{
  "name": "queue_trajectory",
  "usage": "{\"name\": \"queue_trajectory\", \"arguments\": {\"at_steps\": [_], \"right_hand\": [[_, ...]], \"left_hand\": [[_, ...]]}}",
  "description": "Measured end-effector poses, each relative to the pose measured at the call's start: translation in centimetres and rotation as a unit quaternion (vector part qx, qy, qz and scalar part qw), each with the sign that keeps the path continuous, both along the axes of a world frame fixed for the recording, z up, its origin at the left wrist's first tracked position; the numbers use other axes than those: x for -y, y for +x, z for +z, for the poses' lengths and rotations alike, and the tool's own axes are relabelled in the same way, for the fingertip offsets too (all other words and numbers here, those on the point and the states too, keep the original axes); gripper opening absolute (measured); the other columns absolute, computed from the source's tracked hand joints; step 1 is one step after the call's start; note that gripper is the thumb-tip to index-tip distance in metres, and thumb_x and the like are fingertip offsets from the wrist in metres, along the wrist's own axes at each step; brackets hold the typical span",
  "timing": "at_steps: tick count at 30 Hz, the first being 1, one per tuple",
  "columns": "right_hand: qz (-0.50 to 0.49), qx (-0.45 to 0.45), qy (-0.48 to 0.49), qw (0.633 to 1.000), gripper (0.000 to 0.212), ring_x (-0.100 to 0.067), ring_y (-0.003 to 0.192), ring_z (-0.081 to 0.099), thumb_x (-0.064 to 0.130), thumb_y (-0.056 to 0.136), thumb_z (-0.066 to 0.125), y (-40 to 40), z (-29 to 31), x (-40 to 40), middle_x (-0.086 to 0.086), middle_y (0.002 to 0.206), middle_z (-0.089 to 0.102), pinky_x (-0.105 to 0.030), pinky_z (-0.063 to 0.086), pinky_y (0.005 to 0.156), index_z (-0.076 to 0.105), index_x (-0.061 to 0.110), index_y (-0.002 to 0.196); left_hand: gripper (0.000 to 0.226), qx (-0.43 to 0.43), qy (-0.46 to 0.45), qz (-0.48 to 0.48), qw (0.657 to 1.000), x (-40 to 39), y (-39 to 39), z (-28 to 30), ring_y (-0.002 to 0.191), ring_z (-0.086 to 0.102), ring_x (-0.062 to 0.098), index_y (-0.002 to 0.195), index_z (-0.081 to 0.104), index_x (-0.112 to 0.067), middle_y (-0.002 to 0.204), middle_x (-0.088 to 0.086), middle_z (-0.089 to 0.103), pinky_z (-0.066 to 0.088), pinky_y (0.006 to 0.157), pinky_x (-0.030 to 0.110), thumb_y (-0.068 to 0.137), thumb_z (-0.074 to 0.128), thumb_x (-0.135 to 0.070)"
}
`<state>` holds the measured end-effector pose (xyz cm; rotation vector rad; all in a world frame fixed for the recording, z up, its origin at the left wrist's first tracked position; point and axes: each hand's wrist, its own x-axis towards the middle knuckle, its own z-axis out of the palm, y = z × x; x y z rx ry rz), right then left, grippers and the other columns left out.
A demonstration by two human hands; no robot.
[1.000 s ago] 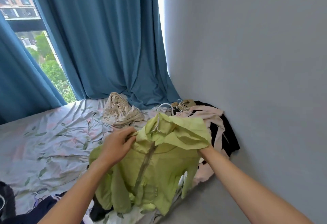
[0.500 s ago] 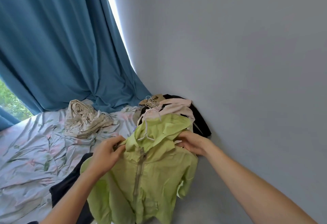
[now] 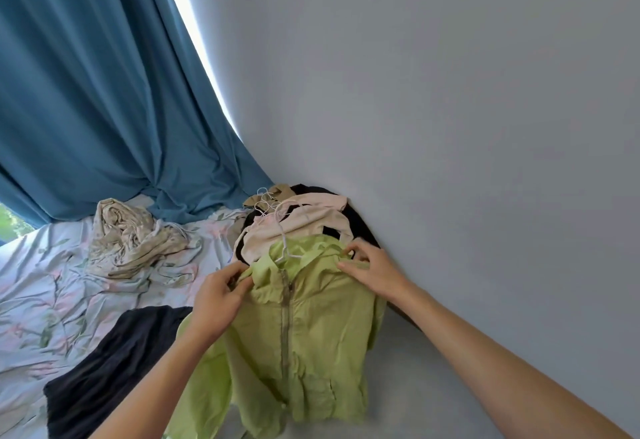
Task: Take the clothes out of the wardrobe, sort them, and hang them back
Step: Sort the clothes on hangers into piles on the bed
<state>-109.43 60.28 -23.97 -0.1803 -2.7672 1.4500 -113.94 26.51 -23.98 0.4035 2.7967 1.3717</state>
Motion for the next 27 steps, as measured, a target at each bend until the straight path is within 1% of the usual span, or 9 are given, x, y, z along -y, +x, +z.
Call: {"name": "queue_trajectory", "arguments": {"at_steps": [4,8,12,15,17,19,22,25,27], "right_hand": [[0.002,-0.077,0.042,0.996,0.051,-0.008,0.080,0.058,0.065,0.076,0.071,-1.1,1.0,-3.7,0.010,0.088,0.060,-0.034,0.048,0.077,0.050,0.038,0.115],[-0.015,-0.085,0.083,0.993,0.029,-0.009,0.098,0.058,0.055,0.083,0.072,-3.8,-0.1,-6.6,0.018,0.096,0.062,-0.044,0.045,0.097,0.062,0.038,0.103],[-0.057,-0.077,0.148,0.984,0.016,-0.017,0.101,0.058,0.064,0.086,0.052,-7.8,-1.3,-9.7,0.019,0.096,0.063,-0.048,0.046,0.094,0.055,0.048,0.088],[-0.052,-0.066,0.177,0.981,0.011,-0.014,0.100,0.056,0.056,0.092,0.057,-11.4,-1.8,-12.1,0.019,0.096,0.063,-0.046,0.044,0.094,0.054,0.049,0.086],[-0.051,-0.065,0.197,0.977,0.011,-0.012,0.099,0.055,0.053,0.095,0.059,-14.0,-1.4,-13.2,0.019,0.095,0.063,-0.044,0.043,0.095,0.056,0.044,0.088],[-0.045,-0.065,0.210,0.974,0.009,-0.011,0.099,0.054,0.045,0.097,0.061,-16.7,-1.1,-14.3,0.018,0.094,0.063,-0.043,0.040,0.096,0.060,0.039,0.090],[-0.044,-0.056,0.240,0.968,0.013,-0.015,0.097,0.054,0.038,0.098,0.063,-21.1,-0.9,-15.8,0.014,0.094,0.064,-0.044,0.039,0.095,0.068,0.027,0.096],[-0.044,-0.050,0.266,0.962,0.017,-0.017,0.094,0.055,0.039,0.098,0.064,-25.4,-1.5,-16.9,0.010,0.091,0.063,-0.045,0.041,0.092,0.070,0.024,0.097],[-0.041,-0.046,0.283,0.957,0.020,-0.019,0.092,0.055,0.041,0.098,0.064,-28.3,-2.2,-17.0,0.009,0.090,0.062,-0.045,0.042,0.090,0.071,0.023,0.098]], "left_hand": [[0.012,0.025,0.017,-0.011,1.000,-3.9,-1.6,0.5,0.076,0.059,0.027,0.090,0.071,-0.024,0.076,0.001,0.065,0.047,0.072,0.042,0.098,0.068,-0.015],[0.016,0.014,0.046,-0.028,0.998,-7.4,-3.3,0.7,0.069,0.052,0.021,0.084,0.068,-0.016,0.074,0.004,0.061,0.040,0.068,0.037,0.098,0.067,-0.007],[0.020,0.018,0.071,-0.051,0.996,-10.9,-5.4,0.2,0.071,0.052,0.010,0.084,0.068,-0.020,0.078,-0.003,0.063,0.041,0.067,0.025,0.099,0.066,-0.007],[0.020,-0.004,0.070,-0.056,0.996,-12.8,-8.1,-0.9,0.074,0.052,0.010,0.086,0.067,-0.026,0.085,-0.010,0.063,0.042,0.068,0.023,0.099,0.068,-0.011],[0.016,-0.021,0.034,-0.047,0.998,-13.6,-10.7,-2.2,0.076,0.054,0.011,0.088,0.064,-0.032,0.088,-0.013,0.062,0.044,0.068,0.026,0.100,0.070,-0.022],[0.012,-0.010,-0.023,-0.022,0.999,-13.9,-13.5,-4.1,0.074,0.056,0.010,0.090,0.062,-0.033,0.081,-0.010,0.062,0.048,0.068,0.034,0.100,0.066,-0.040],[0.034,0.021,-0.066,-0.007,0.998,-14.2,-17.3,-7.1,0.064,0.056,0.011,0.081,0.056,-0.029,0.064,-0.004,0.058,0.042,0.059,0.035,0.099,0.048,-0.057],[0.039,0.037,-0.079,-0.004,0.996,-15.1,-20.5,-8.8,0.062,0.055,0.010,0.073,0.049,-0.026,0.060,-0.003,0.055,0.035,0.056,0.036,0.105,0.049,-0.048],[0.038,0.048,-0.082,0.012,0.995,-15.6,-22.5,-9.3,0.064,0.055,0.009,0.073,0.049,-0.026,0.063,-0.004,0.056,0.039,0.057,0.037,0.107,0.050,-0.043]]}}
